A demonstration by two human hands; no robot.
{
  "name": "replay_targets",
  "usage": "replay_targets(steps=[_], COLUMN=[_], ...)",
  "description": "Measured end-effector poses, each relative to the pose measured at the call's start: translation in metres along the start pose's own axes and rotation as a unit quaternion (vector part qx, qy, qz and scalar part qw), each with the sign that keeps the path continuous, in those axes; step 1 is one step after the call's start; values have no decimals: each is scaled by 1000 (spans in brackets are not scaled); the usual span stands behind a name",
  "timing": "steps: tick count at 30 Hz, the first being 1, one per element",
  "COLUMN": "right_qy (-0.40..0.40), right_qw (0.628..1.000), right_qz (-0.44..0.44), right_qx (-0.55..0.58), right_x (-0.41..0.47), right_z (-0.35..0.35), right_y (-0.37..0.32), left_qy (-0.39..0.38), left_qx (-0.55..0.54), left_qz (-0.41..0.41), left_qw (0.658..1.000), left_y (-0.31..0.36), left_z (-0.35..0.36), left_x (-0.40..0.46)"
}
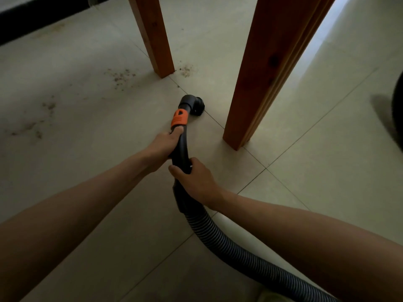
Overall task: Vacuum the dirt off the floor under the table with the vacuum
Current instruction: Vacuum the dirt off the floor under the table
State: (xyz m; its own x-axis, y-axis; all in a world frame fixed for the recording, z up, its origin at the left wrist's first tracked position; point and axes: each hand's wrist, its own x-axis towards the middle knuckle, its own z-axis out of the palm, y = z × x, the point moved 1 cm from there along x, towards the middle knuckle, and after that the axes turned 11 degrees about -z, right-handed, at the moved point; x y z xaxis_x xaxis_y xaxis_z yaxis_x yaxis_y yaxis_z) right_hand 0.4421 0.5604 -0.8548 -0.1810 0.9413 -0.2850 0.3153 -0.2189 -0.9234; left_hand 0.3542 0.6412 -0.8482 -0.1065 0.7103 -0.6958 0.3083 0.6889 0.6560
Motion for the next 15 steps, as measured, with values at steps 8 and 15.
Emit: replay_targets(steps=[8, 15], right_qy=[3, 25], right_qw=[999, 1000], right_qz=[5, 0], right_qx=[31, -8], right_x=[2, -8], right_z=[-12, -16], right_y=[-8, -9], left_qy=[-67, -71], left_qx=[-87, -64], left_qz=[-40, -36], left_qw=[993, 995], left_y=[18, 12], left_z=[9, 11], left_x=[-8, -15])
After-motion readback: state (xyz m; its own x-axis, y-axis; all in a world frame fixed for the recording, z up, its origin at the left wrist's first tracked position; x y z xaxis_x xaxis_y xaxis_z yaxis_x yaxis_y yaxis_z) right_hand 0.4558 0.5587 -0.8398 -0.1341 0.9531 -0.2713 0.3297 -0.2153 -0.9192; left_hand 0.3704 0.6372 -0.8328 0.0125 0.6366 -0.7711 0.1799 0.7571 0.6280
